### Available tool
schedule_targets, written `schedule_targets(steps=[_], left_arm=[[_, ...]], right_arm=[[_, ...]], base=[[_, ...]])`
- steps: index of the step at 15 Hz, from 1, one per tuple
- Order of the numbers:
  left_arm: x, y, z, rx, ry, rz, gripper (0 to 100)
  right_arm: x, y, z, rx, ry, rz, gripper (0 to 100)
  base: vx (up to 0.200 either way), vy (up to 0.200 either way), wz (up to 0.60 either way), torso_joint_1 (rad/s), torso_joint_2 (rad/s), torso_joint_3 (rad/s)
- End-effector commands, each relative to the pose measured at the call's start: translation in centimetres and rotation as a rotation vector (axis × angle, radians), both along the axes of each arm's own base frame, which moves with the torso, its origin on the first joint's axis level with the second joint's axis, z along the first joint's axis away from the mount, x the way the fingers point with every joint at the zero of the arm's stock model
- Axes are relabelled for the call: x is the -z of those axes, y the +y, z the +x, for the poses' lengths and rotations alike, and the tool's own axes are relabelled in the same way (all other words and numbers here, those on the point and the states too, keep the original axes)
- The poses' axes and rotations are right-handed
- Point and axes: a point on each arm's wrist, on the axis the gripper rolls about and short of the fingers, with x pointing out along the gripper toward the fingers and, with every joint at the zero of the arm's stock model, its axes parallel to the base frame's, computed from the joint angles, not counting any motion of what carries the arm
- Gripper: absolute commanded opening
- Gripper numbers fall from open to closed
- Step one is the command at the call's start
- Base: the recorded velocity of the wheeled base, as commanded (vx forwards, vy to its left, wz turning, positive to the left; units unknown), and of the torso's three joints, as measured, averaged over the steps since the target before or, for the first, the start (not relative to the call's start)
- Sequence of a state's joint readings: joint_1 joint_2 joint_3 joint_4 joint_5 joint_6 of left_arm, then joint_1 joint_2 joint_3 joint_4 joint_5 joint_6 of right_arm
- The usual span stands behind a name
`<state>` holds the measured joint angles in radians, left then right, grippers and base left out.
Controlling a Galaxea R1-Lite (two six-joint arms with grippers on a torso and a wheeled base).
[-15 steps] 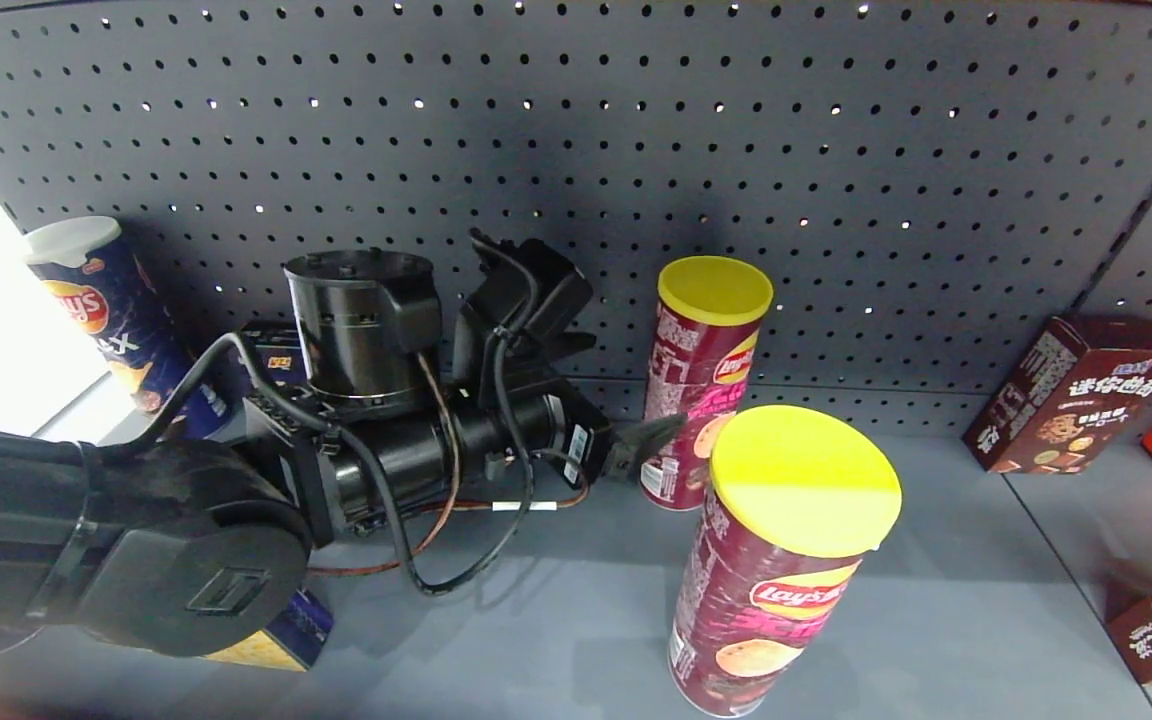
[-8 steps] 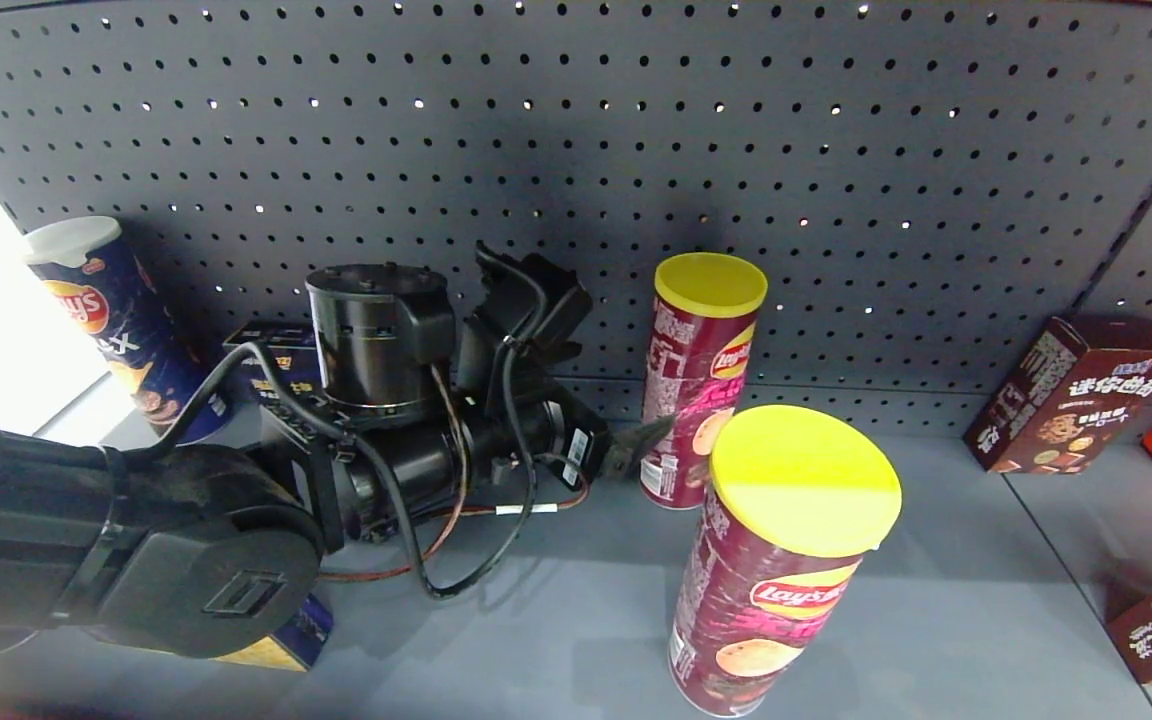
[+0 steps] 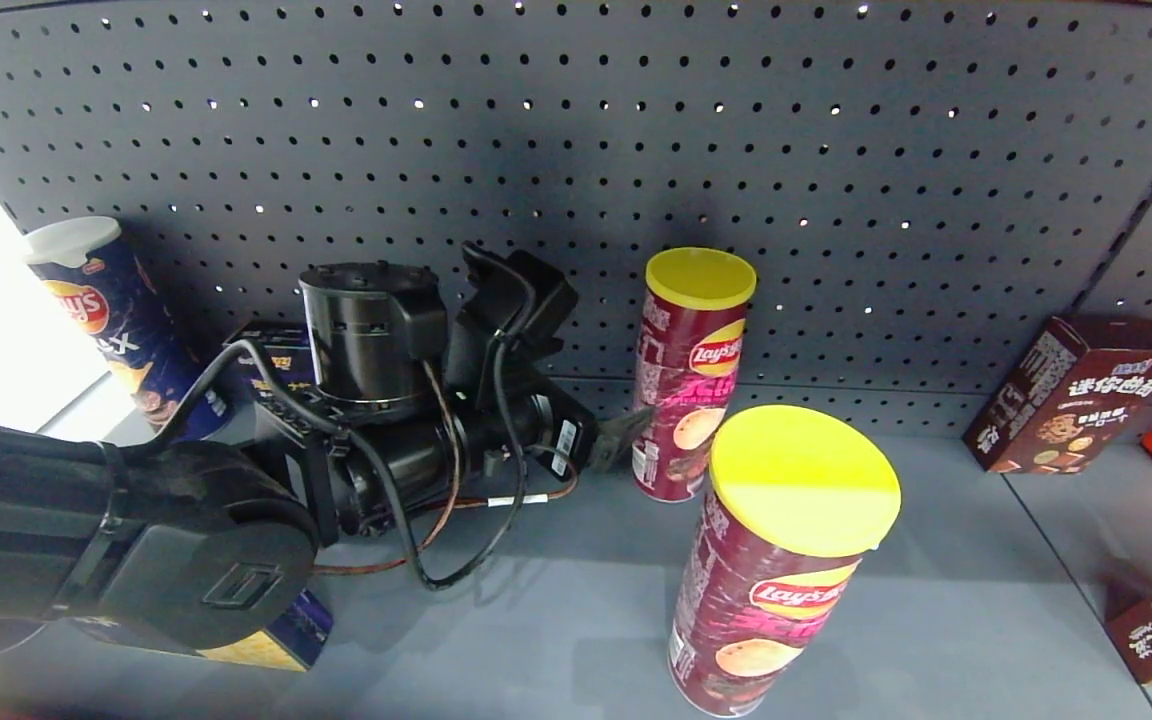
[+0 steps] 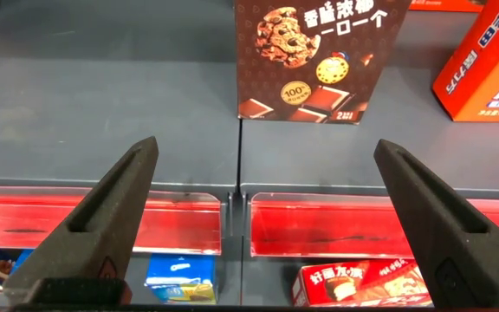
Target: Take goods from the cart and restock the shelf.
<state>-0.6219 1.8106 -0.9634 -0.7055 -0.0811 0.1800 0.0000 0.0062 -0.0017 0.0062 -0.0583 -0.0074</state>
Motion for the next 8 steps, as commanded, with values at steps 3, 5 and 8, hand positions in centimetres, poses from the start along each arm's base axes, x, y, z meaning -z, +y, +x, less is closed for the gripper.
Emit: schedule_targets(steps=[3, 5, 8], left_arm=[[-0.01, 0.24, 0.22, -0.023, -0.001, 0.001, 100], [-0.01, 0.61, 0.47, -0.046, -0.002, 0.002, 100], [-0.37, 0.96, 0.92, -0.066, -0.014, -0.005, 100]], right_arm=[[0.0, 0.0, 0.01, 0.0, 0.002, 0.0, 100], [0.0, 0.0, 0.01, 0.0, 0.002, -0.002, 100], [0.0, 0.0, 0.01, 0.0, 0.002, 0.0, 100]], base=[[0.0, 0.0, 0.0, 0.0, 0.0, 0.0], [0.0, 0.0, 0.0, 0.0, 0.0, 0.0], [0.0, 0.0, 0.0, 0.0, 0.0, 0.0]])
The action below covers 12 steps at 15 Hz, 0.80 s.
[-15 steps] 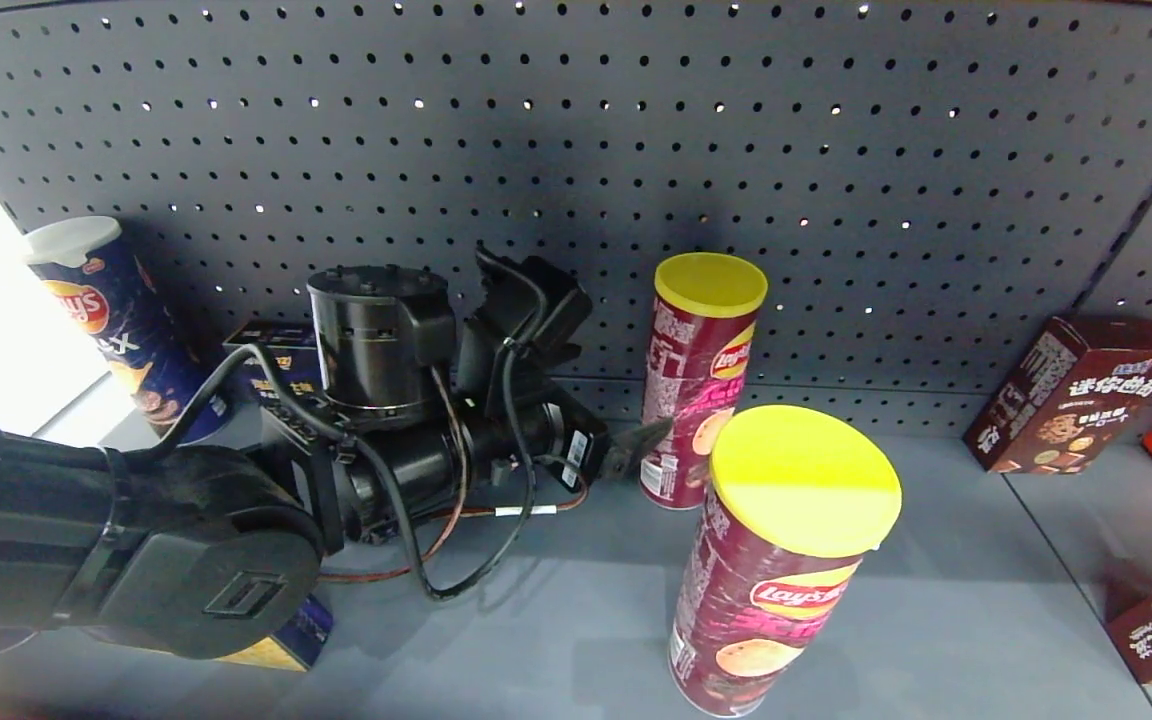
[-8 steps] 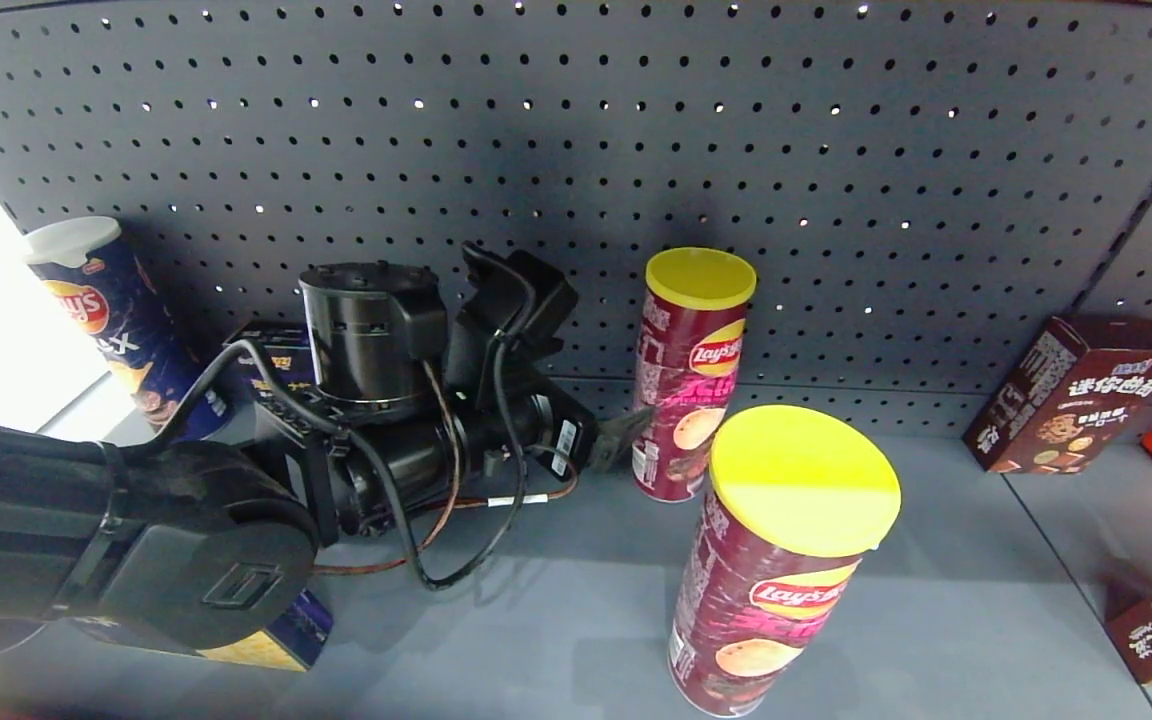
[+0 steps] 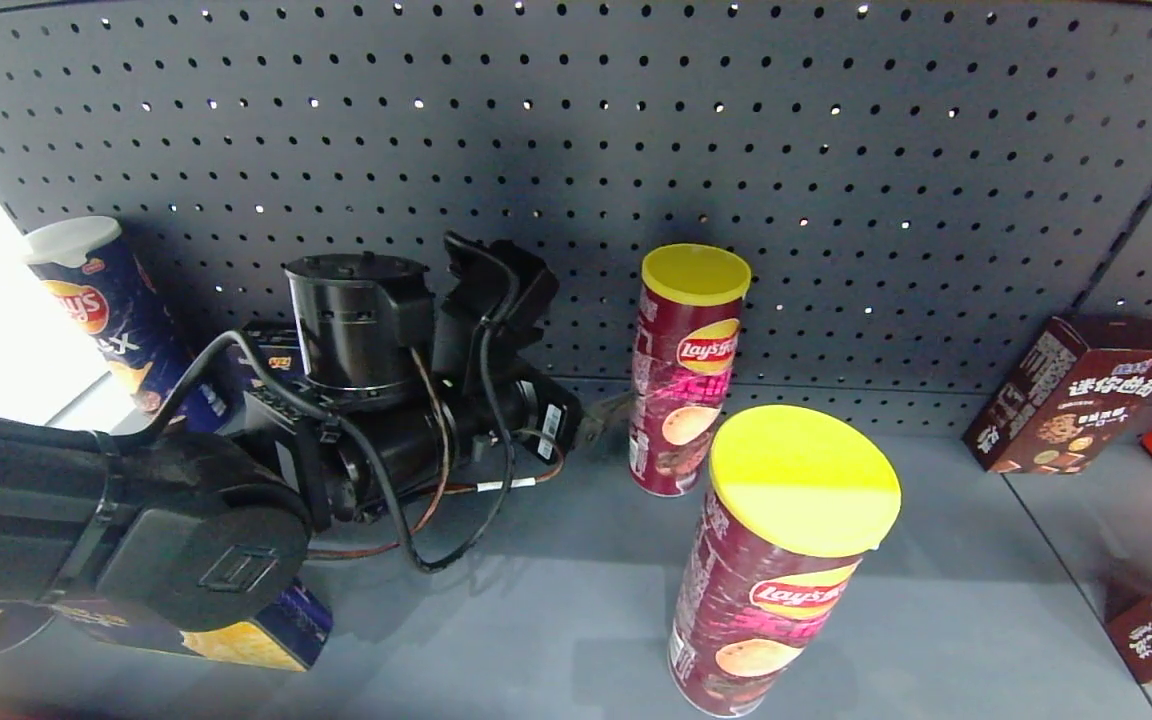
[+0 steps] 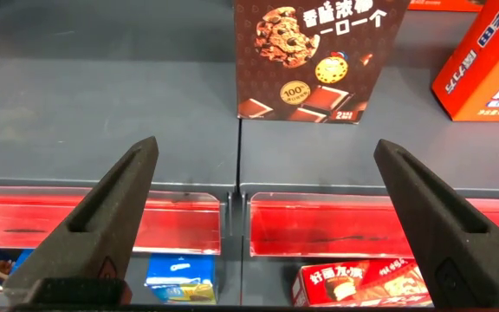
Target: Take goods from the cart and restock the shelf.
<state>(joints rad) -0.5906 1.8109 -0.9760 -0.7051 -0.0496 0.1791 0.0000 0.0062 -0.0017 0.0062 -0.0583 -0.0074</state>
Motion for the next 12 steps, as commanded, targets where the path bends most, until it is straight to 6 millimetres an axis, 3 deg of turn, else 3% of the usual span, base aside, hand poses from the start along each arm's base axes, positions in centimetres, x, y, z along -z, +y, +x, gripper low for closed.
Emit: schedule_targets(steps=[1, 7, 12], left_arm=[[-0.1, 0.1, 0.2, -0.004, -0.005, -0.003, 100], [-0.5, -0.1, -1.8, 0.04, -0.005, 0.0, 100], [0.1, -0.9, -0.6, 0.033, 0.003, 0.004, 100]], right_arm=[[0.0, 0.0, 0.0, 0.0, 0.002, -0.002, 100], [0.0, 0.0, 0.0, 0.0, 0.002, -0.002, 100], [0.0, 0.0, 0.0, 0.0, 0.002, 0.0, 100]], base=[[0.0, 0.0, 0.0, 0.0, 0.0, 0.0], [0.0, 0.0, 0.0, 0.0, 0.0, 0.0], [0.0, 0.0, 0.0, 0.0, 0.0, 0.0]])
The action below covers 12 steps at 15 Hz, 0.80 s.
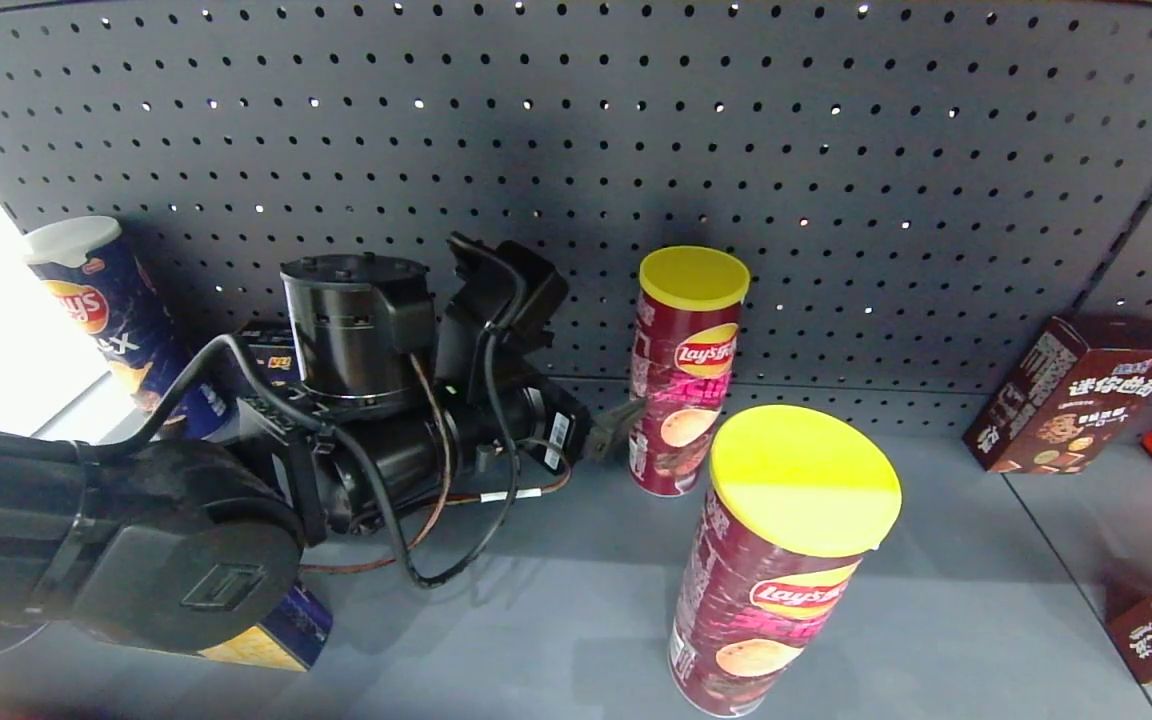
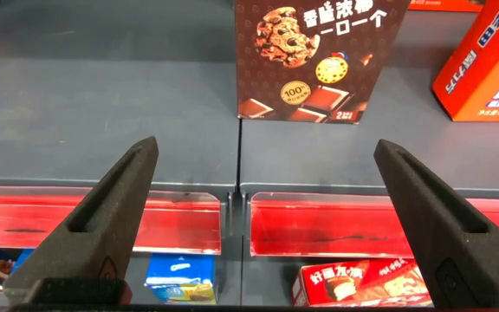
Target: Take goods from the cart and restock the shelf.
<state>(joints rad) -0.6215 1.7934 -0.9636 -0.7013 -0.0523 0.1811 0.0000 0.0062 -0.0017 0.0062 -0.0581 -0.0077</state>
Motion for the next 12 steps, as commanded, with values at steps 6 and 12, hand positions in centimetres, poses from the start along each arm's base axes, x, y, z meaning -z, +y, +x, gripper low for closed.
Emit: schedule_targets(steps=[6, 12], left_arm=[[0.7, -0.7, 1.4, -0.017, 0.008, 0.008, 100], [0.8, 0.0, 1.9, -0.058, 0.008, 0.01, 100]], right_arm=[[0.0, 0.0, 0.0, 0.0, 0.002, -0.002, 100], [0.0, 0.0, 0.0, 0.0, 0.002, 0.0, 100]], base=[[0.0, 0.0, 0.0, 0.0, 0.0, 0.0], [0.0, 0.0, 0.0, 0.0, 0.0, 0.0]])
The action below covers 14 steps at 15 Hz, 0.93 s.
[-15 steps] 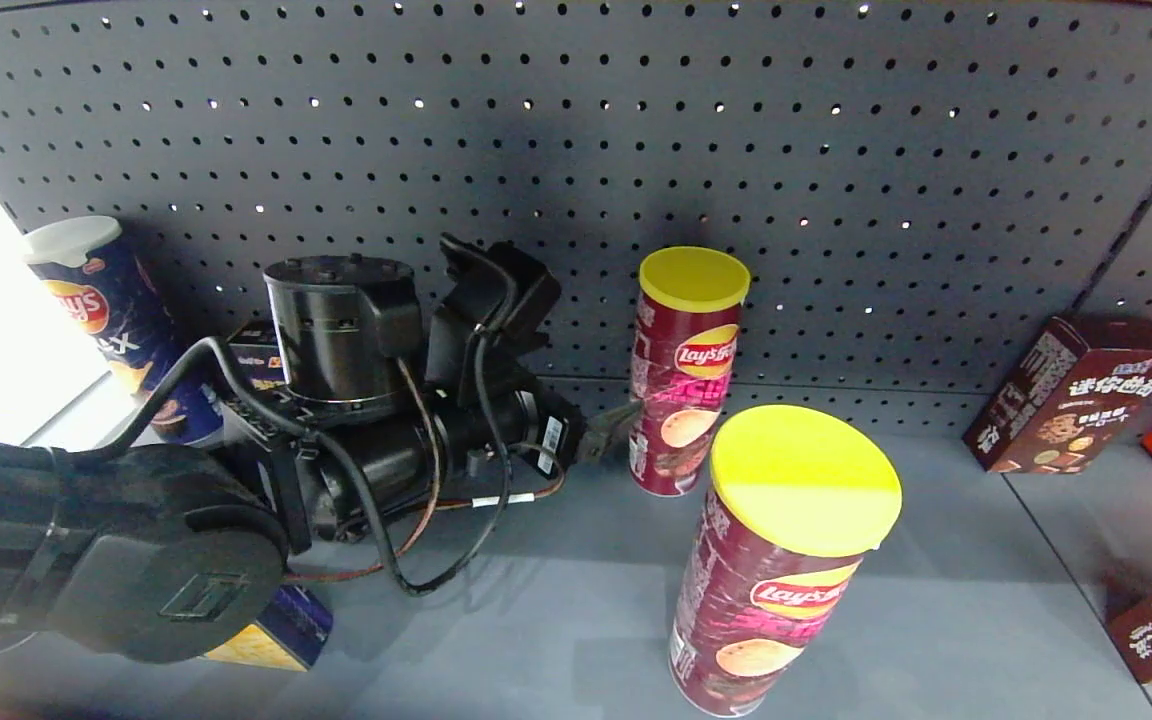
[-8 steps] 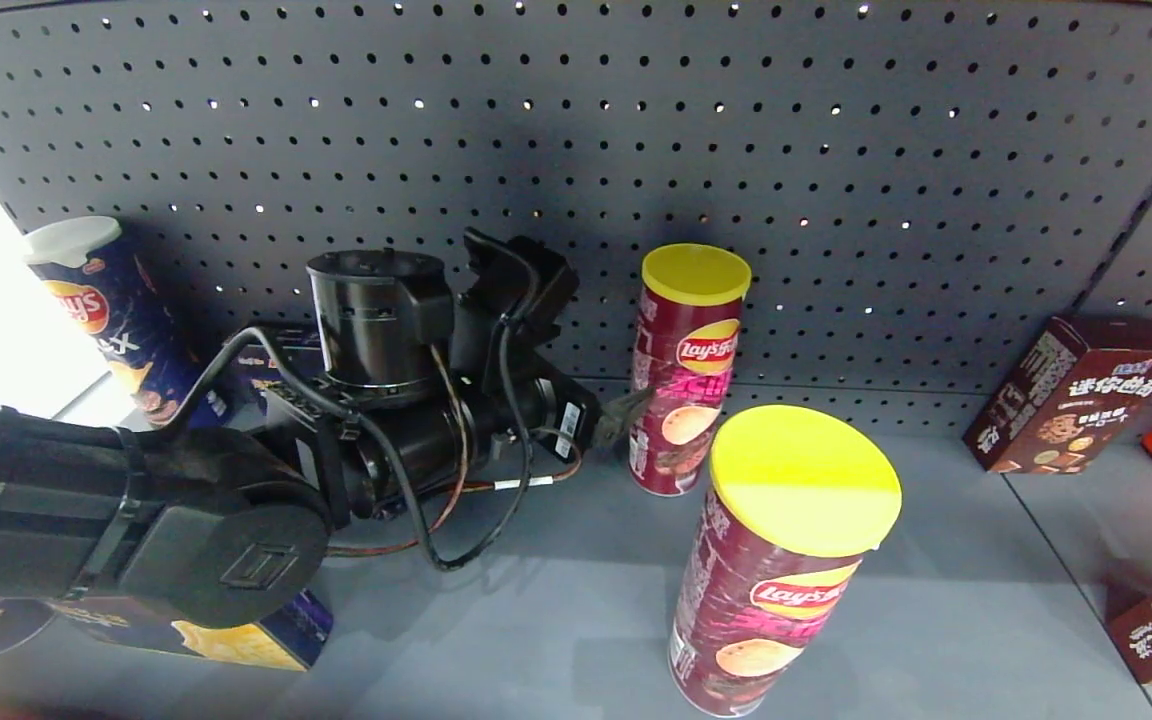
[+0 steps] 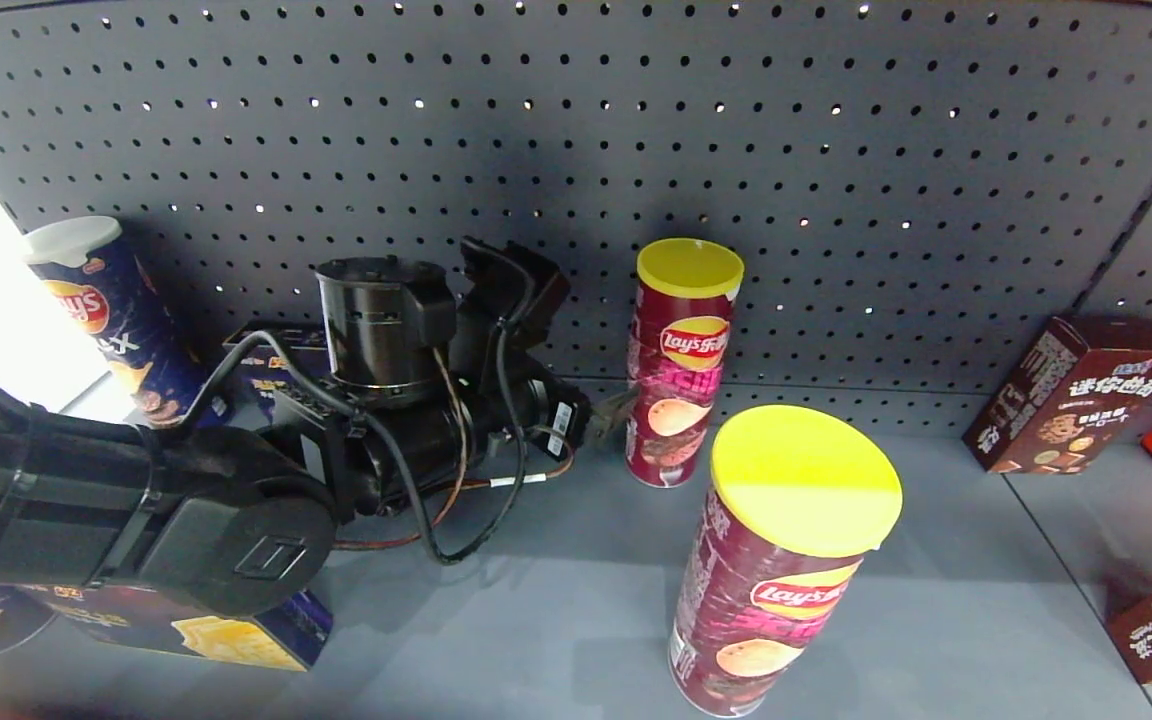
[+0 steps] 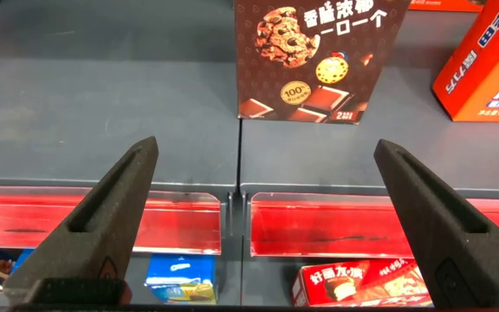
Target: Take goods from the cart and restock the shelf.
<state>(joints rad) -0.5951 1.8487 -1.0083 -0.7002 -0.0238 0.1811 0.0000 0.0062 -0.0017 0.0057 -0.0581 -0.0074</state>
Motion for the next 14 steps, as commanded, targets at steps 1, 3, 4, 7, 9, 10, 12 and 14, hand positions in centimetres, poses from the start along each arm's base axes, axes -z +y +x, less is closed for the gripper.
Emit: schedule_targets(steps=[1, 3, 4, 7, 9, 10, 12, 14], left_arm=[[0.2, 0.0, 0.2, -0.004, 0.005, 0.003, 100], [0.1, -0.2, 0.4, -0.004, -0.001, 0.0, 100], [0.1, -0.3, 0.6, -0.004, -0.002, -0.001, 100], [0.2, -0.4, 0.7, -0.004, 0.0, -0.001, 100], [0.3, -0.3, 0.5, -0.007, 0.004, 0.002, 100], [0.2, -0.2, 0.2, -0.01, 0.002, 0.004, 100], [-0.5, 0.5, -1.0, -0.005, -0.008, -0.003, 100], [-1.2, 0.9, -2.0, 0.002, -0.02, -0.012, 100]], right_arm=[[0.0, 0.0, 0.0, 0.0, 0.002, 0.0, 100], [0.0, 0.0, 0.0, 0.0, 0.002, 0.0, 100], [0.0, 0.0, 0.0, 0.0, 0.002, 0.0, 100], [0.0, 0.0, 0.0, 0.0, 0.002, 0.0, 100], [0.0, 0.0, 0.0, 0.0, 0.002, 0.0, 100], [0.0, 0.0, 0.0, 0.0, 0.002, 0.0, 100], [0.0, 0.0, 0.0, 0.0, 0.002, 0.0, 100], [0.0, 0.0, 0.0, 0.0, 0.002, 0.0, 100]], base=[[0.0, 0.0, 0.0, 0.0, 0.0, 0.0], [0.0, 0.0, 0.0, 0.0, 0.0, 0.0], [0.0, 0.0, 0.0, 0.0, 0.0, 0.0], [0.0, 0.0, 0.0, 0.0, 0.0, 0.0], [0.0, 0.0, 0.0, 0.0, 0.0, 0.0], [0.0, 0.0, 0.0, 0.0, 0.0, 0.0], [0.0, 0.0, 0.0, 0.0, 0.0, 0.0], [0.0, 0.0, 0.0, 0.0, 0.0, 0.0]])
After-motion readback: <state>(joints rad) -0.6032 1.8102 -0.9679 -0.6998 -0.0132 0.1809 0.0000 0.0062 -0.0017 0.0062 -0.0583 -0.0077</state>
